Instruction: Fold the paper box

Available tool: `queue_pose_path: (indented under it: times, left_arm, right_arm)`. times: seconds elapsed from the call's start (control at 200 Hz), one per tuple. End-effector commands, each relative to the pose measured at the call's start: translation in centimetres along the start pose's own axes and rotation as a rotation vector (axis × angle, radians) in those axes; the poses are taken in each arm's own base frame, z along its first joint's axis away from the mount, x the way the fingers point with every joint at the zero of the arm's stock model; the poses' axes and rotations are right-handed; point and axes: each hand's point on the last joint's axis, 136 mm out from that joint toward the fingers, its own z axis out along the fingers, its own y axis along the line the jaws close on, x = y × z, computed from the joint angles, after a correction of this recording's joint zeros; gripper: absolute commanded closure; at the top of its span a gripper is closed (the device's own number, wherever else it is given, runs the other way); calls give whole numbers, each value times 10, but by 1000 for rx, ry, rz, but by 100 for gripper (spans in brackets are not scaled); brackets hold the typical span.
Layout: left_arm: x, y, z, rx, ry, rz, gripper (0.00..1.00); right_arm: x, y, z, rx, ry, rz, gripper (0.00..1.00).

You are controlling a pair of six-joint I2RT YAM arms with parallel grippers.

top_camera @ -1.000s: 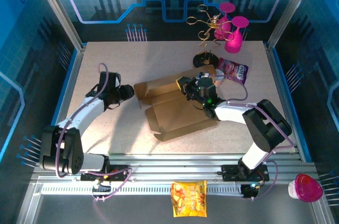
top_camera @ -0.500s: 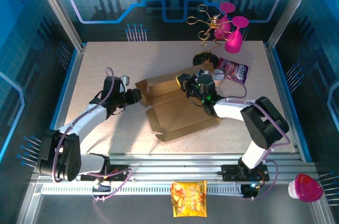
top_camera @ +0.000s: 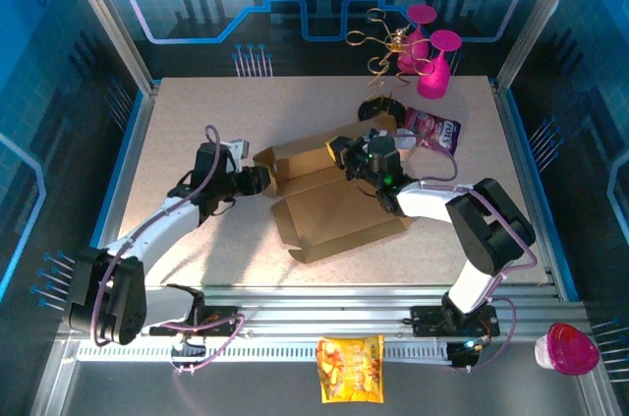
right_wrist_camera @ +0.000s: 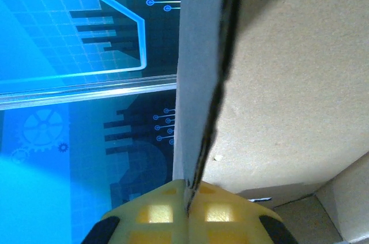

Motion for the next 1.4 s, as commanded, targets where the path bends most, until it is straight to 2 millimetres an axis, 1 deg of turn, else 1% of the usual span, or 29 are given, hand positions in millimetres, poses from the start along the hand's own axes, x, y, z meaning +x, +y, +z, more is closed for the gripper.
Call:
queue_pose_path:
  times: [0.0,0.07,0.125,0.24,0.3,0.425,0.48,0.53,0.66,0.795,0.971,1.081,1.211,1.311,1.396]
  left_arm:
    - [-4,-5,-8,0,-1,121,52]
    - [-1,-1,-5,-19,23,152,51]
    - [-3,3,-6,-44,17,176,50]
    - [-11,8,-15,-55,-30,234,49]
    - [-8,13,-19,-41,-26,234,48]
    - [-2,30,-30,-35,-8,218,49]
    - [2,31,-32,-15,-12,257,49]
    - [5,31,-32,-11,-9,292,49]
    - [4,38,-20,-20,23,272,49]
    - [-5,35,-7,-6,14,280,49]
    - [-13,20,5,45,3,362,47]
    - [-14,14,11,56,-4,415,47]
    - [-14,12,16,78,-9,430,47]
    - [-13,6,19,105,-18,427,49]
    - [-10,-3,19,114,-14,466,51]
  right_arm:
    - [-9,6,3,-3,-1,10,100]
    - [-9,6,4,-3,7,12,100]
    - [-9,5,5,-3,13,17,100]
    - [-9,4,7,0,22,22,100]
    - [-9,5,8,1,25,21,100]
    - [-8,4,9,6,36,17,100]
    - [-9,5,8,8,35,14,100]
    - [-10,5,8,7,33,14,100]
    - [-10,4,9,5,37,17,100]
    - [-8,2,9,10,46,19,100]
    - [-7,2,10,6,56,21,100]
    - [-5,4,10,-5,67,27,100]
    - [-6,7,8,-12,71,26,100]
    - [-9,12,8,-26,67,23,100]
    - [-11,14,8,-40,65,21,100]
